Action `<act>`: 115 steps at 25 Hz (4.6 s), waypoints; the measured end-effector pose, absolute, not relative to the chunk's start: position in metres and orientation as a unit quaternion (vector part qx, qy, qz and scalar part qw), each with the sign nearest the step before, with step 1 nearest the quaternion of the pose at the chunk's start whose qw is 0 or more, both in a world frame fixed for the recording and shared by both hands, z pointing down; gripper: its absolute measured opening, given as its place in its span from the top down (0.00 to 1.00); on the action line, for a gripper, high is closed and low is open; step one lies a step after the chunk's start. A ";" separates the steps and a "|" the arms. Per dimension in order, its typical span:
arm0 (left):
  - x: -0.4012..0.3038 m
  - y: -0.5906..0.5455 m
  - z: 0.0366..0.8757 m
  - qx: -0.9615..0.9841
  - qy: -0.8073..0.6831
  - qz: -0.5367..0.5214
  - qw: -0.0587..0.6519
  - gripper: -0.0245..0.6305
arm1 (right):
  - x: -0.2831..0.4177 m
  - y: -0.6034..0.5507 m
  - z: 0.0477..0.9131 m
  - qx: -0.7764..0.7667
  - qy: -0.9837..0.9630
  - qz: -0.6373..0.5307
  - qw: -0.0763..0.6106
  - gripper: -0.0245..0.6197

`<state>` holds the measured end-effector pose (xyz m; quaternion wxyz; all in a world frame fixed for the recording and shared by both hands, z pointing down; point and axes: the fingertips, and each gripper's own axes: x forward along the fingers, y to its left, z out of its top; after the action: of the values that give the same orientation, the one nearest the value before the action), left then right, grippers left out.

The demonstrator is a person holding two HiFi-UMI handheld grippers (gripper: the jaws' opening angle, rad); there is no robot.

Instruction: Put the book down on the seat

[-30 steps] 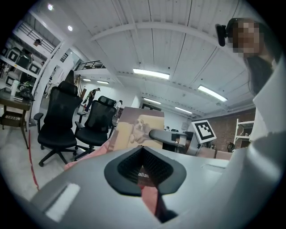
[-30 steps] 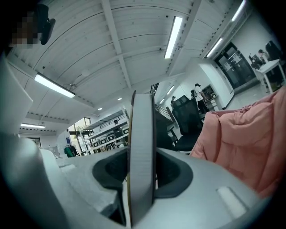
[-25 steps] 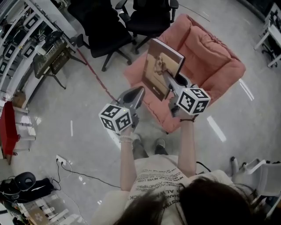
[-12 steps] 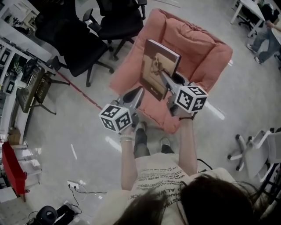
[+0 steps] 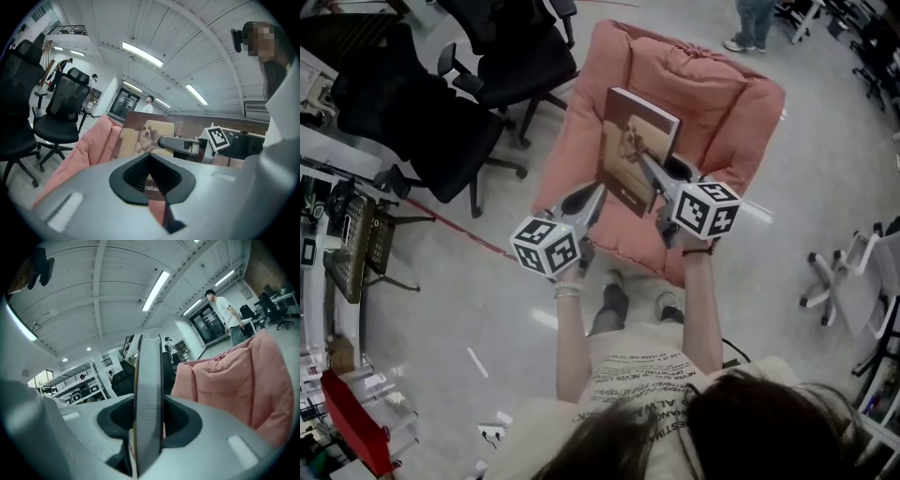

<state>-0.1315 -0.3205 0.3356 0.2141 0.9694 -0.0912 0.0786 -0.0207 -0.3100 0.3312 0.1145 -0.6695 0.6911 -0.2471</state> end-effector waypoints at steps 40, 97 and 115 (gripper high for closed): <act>-0.050 -0.431 0.579 0.930 -0.026 0.176 0.322 0.98 | 0.061 -0.441 0.603 -0.674 0.612 -0.397 0.115 0.73; -0.008 -0.435 0.693 0.891 -0.034 0.231 0.390 0.98 | 0.112 -0.443 0.762 -0.710 0.519 -0.476 -0.019 0.56; -0.010 -0.437 0.694 0.891 -0.021 0.236 0.386 0.98 | 0.115 -0.425 0.766 -0.736 0.474 -0.484 -0.012 0.54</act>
<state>-0.0105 -0.4371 0.6935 0.3861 0.8915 -0.0207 0.2362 0.1149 -0.4254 0.7657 -0.0117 -0.7356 0.4739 -0.4839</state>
